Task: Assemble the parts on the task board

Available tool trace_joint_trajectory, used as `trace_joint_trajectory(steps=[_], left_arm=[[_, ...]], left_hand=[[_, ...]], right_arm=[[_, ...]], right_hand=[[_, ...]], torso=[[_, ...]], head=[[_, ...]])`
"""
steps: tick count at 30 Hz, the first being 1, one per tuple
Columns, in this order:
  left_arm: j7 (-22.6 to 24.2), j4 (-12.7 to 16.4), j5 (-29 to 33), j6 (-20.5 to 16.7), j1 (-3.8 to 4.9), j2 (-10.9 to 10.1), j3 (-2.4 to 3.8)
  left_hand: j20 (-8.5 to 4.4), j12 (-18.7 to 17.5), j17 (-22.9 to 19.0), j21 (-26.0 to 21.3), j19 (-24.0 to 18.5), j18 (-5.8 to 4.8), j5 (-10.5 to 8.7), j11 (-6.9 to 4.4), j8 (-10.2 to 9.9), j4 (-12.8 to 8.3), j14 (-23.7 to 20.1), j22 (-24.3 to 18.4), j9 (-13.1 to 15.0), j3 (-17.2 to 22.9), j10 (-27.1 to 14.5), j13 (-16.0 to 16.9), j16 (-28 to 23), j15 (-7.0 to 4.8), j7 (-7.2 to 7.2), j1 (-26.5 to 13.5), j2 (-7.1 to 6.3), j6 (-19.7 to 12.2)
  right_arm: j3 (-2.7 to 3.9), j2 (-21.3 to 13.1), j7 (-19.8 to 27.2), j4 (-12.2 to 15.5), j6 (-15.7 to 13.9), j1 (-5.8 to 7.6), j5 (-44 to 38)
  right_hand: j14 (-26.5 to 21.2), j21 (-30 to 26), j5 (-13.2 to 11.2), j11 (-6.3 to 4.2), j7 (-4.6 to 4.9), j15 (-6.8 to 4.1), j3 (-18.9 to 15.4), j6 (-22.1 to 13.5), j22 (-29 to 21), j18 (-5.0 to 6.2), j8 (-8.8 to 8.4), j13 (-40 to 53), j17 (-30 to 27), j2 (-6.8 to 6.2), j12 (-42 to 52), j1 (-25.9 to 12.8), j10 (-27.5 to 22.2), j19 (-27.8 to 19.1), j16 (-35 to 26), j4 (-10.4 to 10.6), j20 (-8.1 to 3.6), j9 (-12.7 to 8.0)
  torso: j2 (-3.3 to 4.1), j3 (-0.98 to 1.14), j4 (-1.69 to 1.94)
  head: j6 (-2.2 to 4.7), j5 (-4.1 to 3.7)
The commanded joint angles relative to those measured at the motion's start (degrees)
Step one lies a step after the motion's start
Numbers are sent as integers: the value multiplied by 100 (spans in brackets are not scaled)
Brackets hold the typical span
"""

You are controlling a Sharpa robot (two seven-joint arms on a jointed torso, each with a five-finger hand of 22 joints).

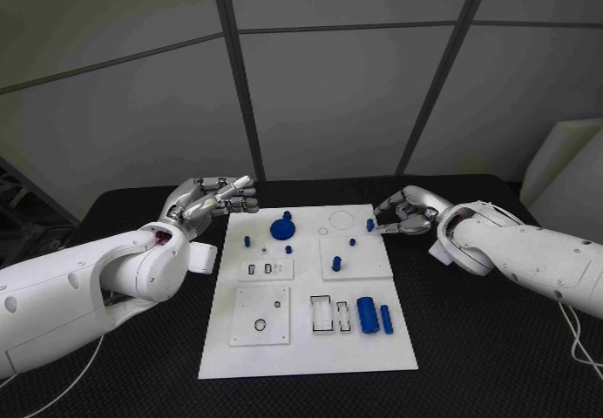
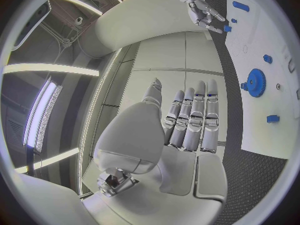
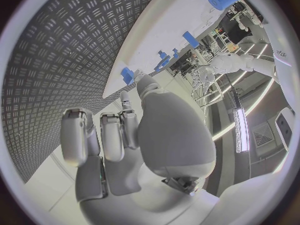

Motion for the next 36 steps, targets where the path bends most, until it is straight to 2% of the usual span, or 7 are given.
trace_joint_trajectory(steps=[1, 8, 23, 36], left_arm=[[25, 1, -24, 71, 4, 9, 5], [23, -8, -24, 72, 2, 17, 5], [20, -14, -24, 75, 0, 23, 5], [8, -12, -24, 84, 0, 17, 5]], left_hand=[[12, -26, 9, -18, -32, -79, -22, 17, -31, -44, -3, -9, -8, -5, 29, 1, -29, 18, -5, -3, 74, 30], [12, -26, 9, -18, -32, -79, -22, 17, -31, -44, -3, -9, -8, -5, 29, 1, -29, 18, -5, -3, 74, 30], [12, -26, 9, -18, -32, -79, -22, 17, -31, -44, -3, -9, -8, -5, 29, 1, -29, 18, -5, -3, 74, 30], [13, -31, 12, -17, -32, -79, -22, 17, -35, -54, -1, -11, -8, -7, 32, 1, -35, 18, -4, 2, 83, 33]], right_arm=[[3, 26, 44, -24, 60, 7, -43], [3, 105, -18, -99, 40, 1, -107], [4, 285, -142, -286, 57, -9, -325], [4, 356, -204, -362, 108, -21, -472]], right_hand=[[460, -4, 23, -22, 14, -17, -10, -4, 431, 58, -22, 833, 963, 16, 6, 44, 73, -15, -8, -32, 5, -4], [464, 4, 34, -21, 15, -16, -4, 10, 447, 55, -17, 842, 975, 55, 16, 22, 82, -5, -2, -24, 6, -2], [488, 56, 62, -41, -7, -29, 62, 178, 549, 34, 24, 912, 1062, 237, 93, 4, 144, 59, 39, -66, -2, 23], [493, 67, 68, -51, -18, -36, 76, 235, 571, 30, 35, 930, 1084, 263, 112, 3, 160, 72, 50, -88, -8, 30]], torso=[[-1, 1, -6], [-1, 2, -3], [-1, -1, -1], [-4, 3, -1]], head=[[-1, -4], [-10, -10], [-13, -10], [-22, 5]])
